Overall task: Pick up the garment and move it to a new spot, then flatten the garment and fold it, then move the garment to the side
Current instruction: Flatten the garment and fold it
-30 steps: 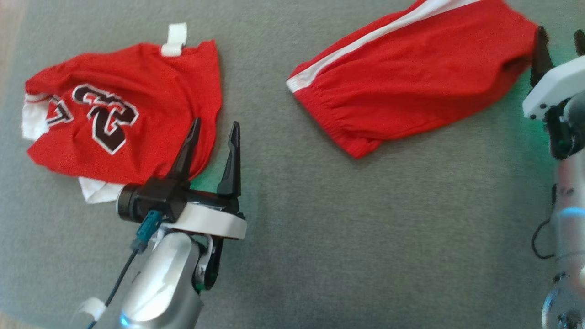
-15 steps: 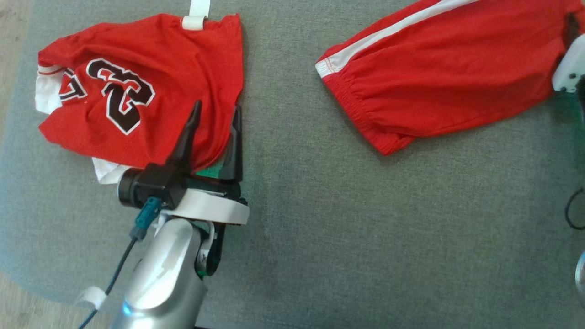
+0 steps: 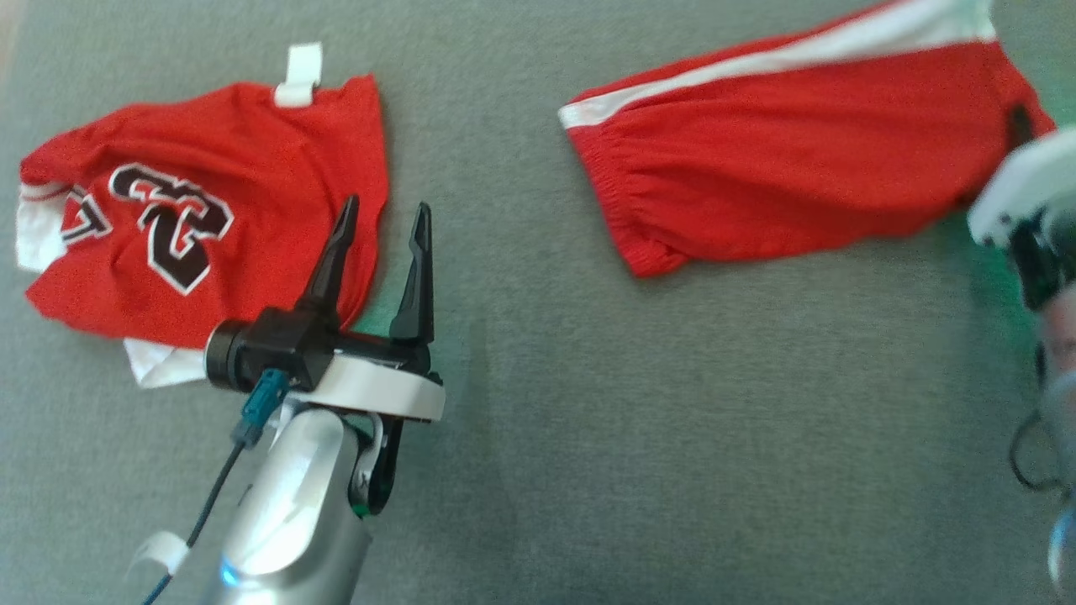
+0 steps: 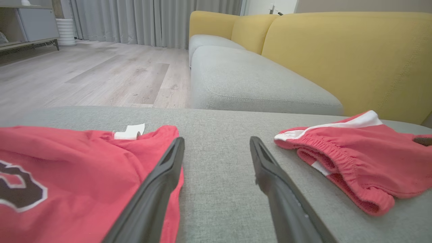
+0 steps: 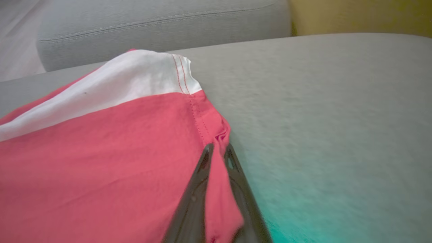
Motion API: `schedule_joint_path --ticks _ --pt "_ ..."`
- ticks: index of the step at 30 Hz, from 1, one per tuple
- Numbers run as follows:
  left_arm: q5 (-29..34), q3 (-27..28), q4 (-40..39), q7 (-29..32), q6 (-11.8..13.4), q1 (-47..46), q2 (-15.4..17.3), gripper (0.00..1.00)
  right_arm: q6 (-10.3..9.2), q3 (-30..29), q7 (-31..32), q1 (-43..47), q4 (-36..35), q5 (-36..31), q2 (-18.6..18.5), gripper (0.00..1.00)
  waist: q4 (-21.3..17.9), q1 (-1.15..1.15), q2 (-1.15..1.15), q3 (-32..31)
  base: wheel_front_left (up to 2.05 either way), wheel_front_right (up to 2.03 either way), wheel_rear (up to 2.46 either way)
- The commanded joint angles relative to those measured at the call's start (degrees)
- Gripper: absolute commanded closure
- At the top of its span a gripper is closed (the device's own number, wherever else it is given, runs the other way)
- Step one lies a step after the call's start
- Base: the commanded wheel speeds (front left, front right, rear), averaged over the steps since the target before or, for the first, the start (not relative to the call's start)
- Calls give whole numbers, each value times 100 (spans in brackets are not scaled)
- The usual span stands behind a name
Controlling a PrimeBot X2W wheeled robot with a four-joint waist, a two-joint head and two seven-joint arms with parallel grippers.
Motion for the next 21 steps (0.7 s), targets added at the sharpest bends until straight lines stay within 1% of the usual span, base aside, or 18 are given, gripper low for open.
schedule_joint_path --ticks 1,4,7,12,17,21 --pt "52 242 -128 -46 1 48 44 0 -11 57 -92 118 -182 83 -205 100 -185 0 0 -201 0 0 0" --pt "65 270 -106 -46 -3 138 39 0 -11 -172 -179 447 -209 221 -504 100 -289 0 0 -339 0 0 0" --pt "80 292 -91 -46 -14 214 37 0 -11 -483 -228 736 -215 180 -734 100 -335 0 0 -432 0 0 0" --pt "99 328 -93 -46 -48 274 34 0 -11 -896 -276 977 -212 12 -869 100 -334 0 0 -476 0 0 0" --pt "129 373 -66 -46 -75 338 32 0 -11 -1318 -316 1035 -230 -220 -759 100 -304 0 0 -509 0 0 0" --pt "140 396 -11 -46 -87 368 31 0 -11 -1431 -412 978 -301 -313 -561 100 -285 0 0 -586 0 0 0"
